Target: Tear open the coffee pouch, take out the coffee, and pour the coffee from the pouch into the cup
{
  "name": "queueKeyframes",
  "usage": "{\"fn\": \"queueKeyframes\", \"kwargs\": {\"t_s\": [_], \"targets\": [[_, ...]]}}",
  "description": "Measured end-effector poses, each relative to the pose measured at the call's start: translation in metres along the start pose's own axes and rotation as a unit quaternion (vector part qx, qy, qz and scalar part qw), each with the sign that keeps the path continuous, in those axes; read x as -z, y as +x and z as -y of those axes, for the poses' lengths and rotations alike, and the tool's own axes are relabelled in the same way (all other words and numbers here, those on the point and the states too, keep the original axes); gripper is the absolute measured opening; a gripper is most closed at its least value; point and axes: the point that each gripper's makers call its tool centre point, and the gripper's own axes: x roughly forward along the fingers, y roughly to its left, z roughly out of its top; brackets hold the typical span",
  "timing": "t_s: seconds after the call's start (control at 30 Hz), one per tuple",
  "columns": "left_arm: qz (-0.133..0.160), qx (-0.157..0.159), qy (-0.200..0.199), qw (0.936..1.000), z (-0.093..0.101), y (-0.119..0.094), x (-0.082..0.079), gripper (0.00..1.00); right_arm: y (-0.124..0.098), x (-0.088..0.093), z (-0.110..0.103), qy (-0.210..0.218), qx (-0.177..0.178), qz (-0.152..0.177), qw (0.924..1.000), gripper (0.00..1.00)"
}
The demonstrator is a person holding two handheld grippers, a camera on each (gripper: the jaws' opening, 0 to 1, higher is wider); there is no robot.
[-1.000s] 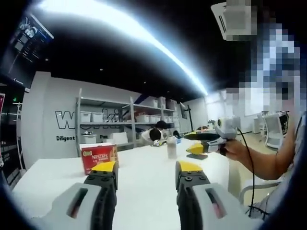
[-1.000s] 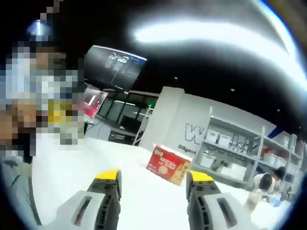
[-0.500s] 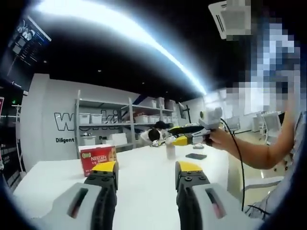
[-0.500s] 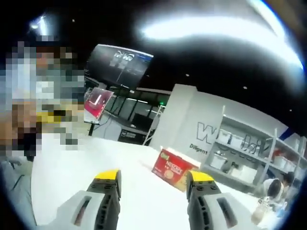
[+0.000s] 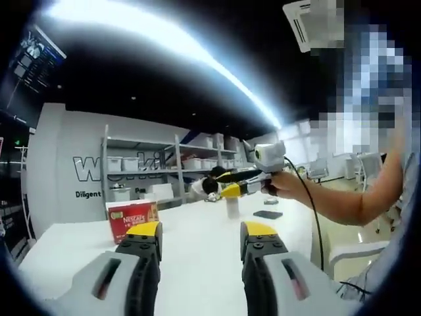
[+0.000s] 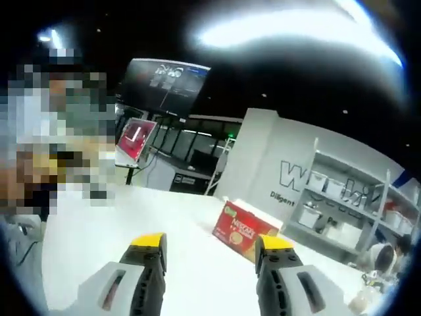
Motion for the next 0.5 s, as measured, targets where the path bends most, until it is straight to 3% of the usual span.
{"fn": "queueKeyframes", "kwargs": {"t_s": [0.5], "targets": [[0.003, -0.006, 0.000, 1.0000, -0.006, -0.004, 0.000, 0.49, 0.012, -0.004, 0.005, -0.003, -0.007, -0.002, 1.0000, 0.53]]}}
